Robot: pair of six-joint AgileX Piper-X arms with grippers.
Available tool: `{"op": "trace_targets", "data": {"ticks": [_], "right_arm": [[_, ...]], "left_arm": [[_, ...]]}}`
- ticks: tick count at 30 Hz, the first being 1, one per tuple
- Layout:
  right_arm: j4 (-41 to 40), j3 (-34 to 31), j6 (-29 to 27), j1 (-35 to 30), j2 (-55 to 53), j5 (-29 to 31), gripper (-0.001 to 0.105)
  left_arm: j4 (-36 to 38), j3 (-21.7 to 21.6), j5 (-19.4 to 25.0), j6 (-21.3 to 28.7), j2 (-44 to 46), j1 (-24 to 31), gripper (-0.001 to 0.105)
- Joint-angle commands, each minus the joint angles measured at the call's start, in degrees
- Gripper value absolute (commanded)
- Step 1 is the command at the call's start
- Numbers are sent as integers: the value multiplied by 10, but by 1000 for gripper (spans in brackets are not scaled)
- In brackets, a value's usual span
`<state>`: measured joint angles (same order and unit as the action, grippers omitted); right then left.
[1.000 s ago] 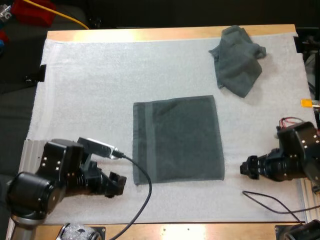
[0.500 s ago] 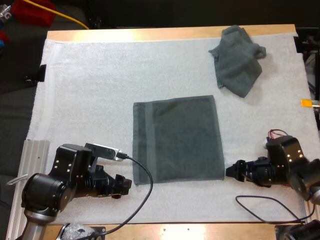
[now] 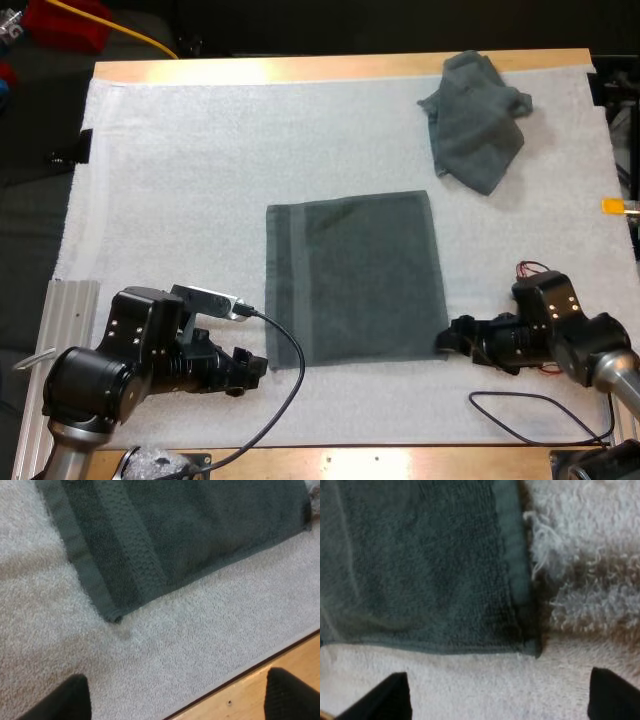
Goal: Pick towel from pile, fold and stack
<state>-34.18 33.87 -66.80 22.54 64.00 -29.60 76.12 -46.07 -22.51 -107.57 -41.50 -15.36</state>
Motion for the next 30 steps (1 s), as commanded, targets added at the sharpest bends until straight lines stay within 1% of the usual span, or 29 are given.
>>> {"op": "trace_targets", "data": {"ticks": [1,9,13,17,21,26,30], "right_arm": [[6,-1,2,-2,10,-13,70],[57,-1,18,-2,61,-16,70],[73,-1,27,-2,88,-41,70],[85,-1,28,-2,113,-44,70],[108,-1,42,-2,128,-71,70],[138,-1,60,21,147,-71,70],[136,-1,64,30,151,-59,70]], "left_arm": [[-6,0,-4,-4,1,-3,69],[-6,0,-4,-4,1,-3,69],[-6,0,-4,-4,1,-3,69],[-7,0,-4,-4,1,-3,69],[-10,0,-4,-4,1,-3,69],[-12,0,-4,-4,1,-3,69],[-12,0,-4,-4,1,-3,69]]}}
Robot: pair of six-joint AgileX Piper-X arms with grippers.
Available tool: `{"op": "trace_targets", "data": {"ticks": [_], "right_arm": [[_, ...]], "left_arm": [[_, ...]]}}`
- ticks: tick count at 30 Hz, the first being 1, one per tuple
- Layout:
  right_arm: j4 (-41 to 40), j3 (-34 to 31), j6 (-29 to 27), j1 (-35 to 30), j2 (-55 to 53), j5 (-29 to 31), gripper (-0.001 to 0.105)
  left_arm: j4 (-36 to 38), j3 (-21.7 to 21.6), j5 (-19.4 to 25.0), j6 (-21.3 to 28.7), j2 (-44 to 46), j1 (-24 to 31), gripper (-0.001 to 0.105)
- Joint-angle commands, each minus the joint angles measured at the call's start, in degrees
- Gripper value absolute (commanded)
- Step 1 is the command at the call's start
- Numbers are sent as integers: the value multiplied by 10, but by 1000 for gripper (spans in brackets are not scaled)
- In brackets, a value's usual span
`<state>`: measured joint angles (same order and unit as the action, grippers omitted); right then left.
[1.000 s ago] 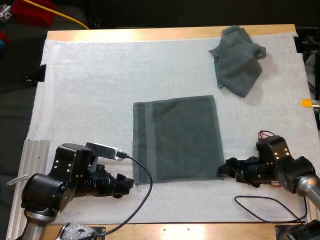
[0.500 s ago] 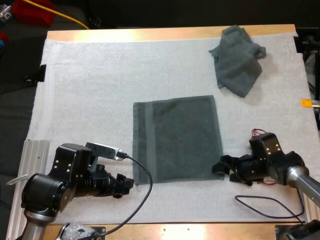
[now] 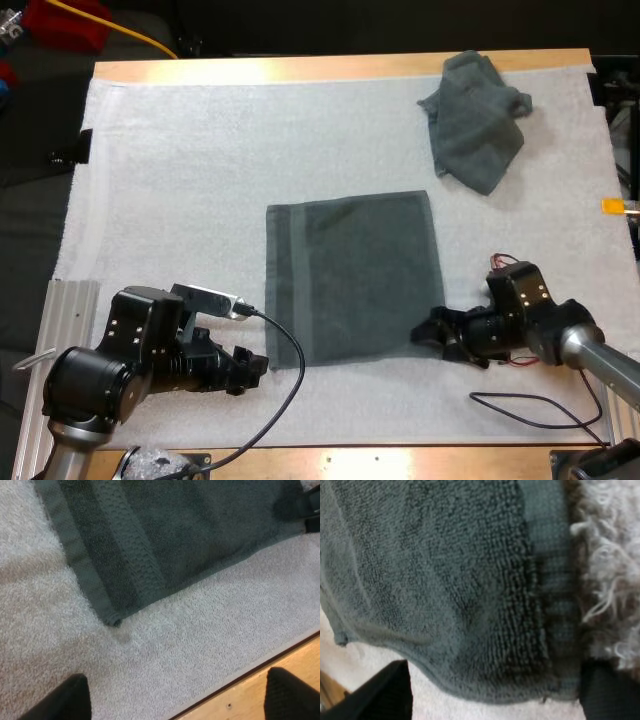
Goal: Pick towel from pile, fold and stack
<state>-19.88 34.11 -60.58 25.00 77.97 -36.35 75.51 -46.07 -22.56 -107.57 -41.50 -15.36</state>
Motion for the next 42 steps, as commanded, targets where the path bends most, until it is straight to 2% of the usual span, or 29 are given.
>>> {"op": "trace_targets", "data": {"ticks": [1,3,7,15,17,18,21,27,31,35,39,42], "right_arm": [[-7,-4,3,5,11,11,69],[-7,-4,7,5,11,18,64],[-19,-4,9,5,11,32,47],[-20,-4,9,5,5,57,42],[-20,-4,9,5,5,57,28],[-20,-4,9,5,5,57,25],[-20,-4,9,5,5,61,1],[-20,-4,9,5,5,61,2],[-20,-4,9,5,5,61,2],[-20,-4,9,5,5,61,2],[-20,-4,9,5,5,61,2],[-19,-4,9,5,5,61,2]], "left_arm": [[-6,0,-3,-4,1,-3,69],[-6,0,-3,-4,1,-3,69],[-8,0,-3,-4,1,-3,69],[-7,0,-3,-4,1,-3,69],[-8,0,-3,-4,-1,-3,69],[-9,0,-3,-4,-2,-3,69],[-11,0,-4,-4,-14,-3,69],[-49,0,-29,-8,-54,-3,69],[-83,0,-30,-32,-96,-3,69],[-89,2,-30,-36,-144,-3,69],[-107,22,-30,-41,-168,-3,69],[-131,53,-30,-45,-178,-3,69]]}}
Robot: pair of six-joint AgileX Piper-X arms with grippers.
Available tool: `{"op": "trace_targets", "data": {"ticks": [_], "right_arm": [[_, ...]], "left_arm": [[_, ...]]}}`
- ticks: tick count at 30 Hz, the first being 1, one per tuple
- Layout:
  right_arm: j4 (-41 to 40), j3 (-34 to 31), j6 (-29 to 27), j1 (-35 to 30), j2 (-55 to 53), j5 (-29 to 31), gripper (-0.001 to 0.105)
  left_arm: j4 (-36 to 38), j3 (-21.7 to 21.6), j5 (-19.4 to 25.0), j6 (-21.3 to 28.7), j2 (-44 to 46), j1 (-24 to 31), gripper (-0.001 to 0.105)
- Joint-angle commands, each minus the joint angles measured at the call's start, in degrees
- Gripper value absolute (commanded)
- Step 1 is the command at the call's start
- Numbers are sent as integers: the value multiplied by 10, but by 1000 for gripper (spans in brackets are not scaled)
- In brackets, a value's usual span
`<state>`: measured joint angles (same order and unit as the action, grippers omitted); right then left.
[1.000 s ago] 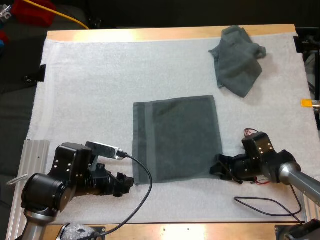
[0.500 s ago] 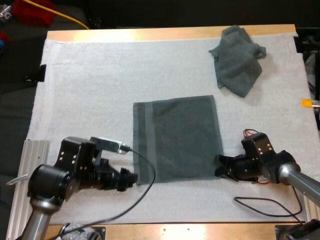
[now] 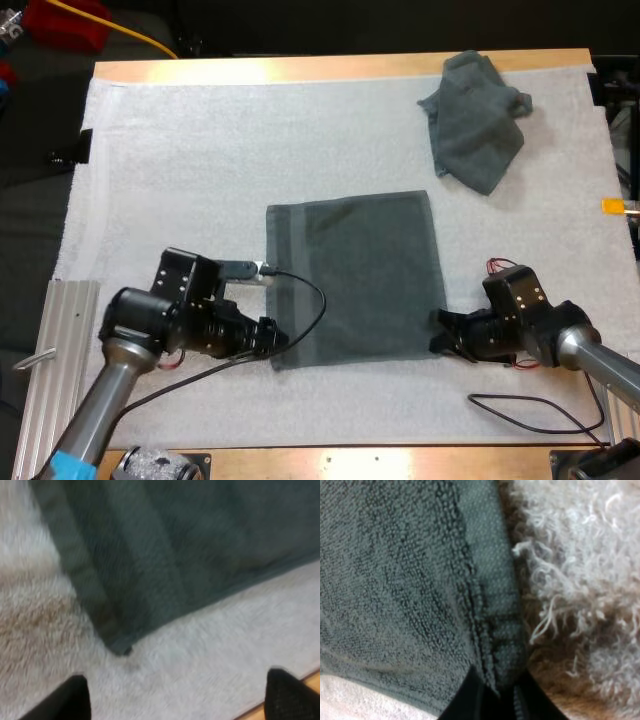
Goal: Pick towel from pile, fold and stack
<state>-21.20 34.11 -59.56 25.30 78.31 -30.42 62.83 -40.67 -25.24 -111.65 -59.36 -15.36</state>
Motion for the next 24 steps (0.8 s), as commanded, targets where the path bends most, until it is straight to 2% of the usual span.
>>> {"op": "trace_targets", "data": {"ticks": [1,8,24], "right_arm": [[-6,-4,-2,2,1,2,2],[-6,-4,-2,2,1,-2,2],[-6,-4,-2,2,1,-5,2]], "left_arm": [[-15,12,-3,-7,-3,-3,69],[-74,61,-22,-27,-37,-3,69],[-141,64,-74,-36,-180,-3,69]]}}
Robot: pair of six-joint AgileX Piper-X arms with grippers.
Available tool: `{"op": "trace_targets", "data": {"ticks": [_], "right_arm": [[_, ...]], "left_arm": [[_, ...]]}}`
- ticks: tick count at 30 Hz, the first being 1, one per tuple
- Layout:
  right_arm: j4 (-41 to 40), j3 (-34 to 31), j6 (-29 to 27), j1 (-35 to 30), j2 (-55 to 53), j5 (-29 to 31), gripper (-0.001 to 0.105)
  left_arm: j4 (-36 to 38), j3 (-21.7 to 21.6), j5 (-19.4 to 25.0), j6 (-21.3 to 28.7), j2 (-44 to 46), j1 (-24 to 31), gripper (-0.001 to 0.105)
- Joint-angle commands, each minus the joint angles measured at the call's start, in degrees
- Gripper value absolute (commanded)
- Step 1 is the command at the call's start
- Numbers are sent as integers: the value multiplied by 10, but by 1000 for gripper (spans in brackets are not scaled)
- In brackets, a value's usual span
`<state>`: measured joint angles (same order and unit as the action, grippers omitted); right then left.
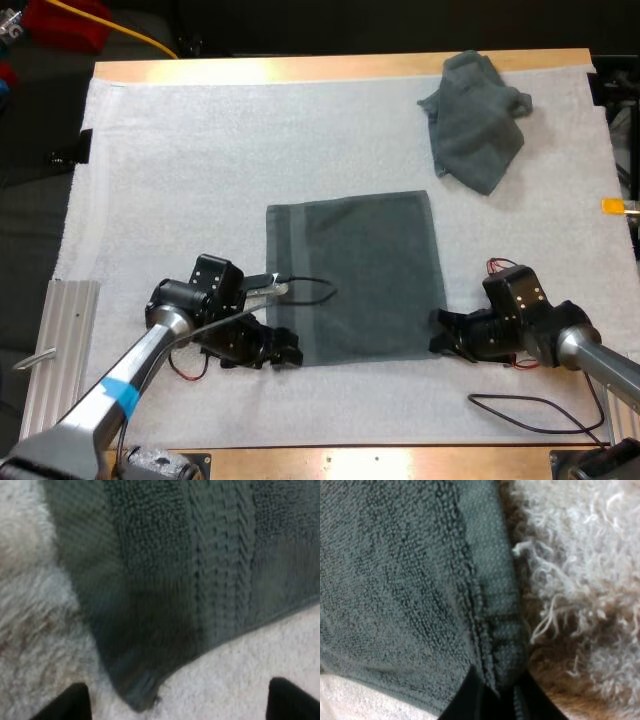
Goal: Pick towel from pile, fold and stack
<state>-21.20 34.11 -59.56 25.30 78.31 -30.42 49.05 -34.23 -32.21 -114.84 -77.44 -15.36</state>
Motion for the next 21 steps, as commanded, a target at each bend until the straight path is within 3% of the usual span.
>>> {"op": "trace_targets", "data": {"ticks": [1,3,14,21], "right_arm": [[-6,-4,-2,2,1,-5,2],[-6,-4,-2,2,1,-7,2],[-6,-4,-2,2,1,-12,2],[-6,-4,-2,2,1,-13,2]], "left_arm": [[-11,-1,-12,-7,-6,-3,69],[-24,-1,-28,-10,-19,-3,69],[-28,-1,-32,-17,-60,-3,67],[-28,-1,-31,-17,-60,-3,41]]}}
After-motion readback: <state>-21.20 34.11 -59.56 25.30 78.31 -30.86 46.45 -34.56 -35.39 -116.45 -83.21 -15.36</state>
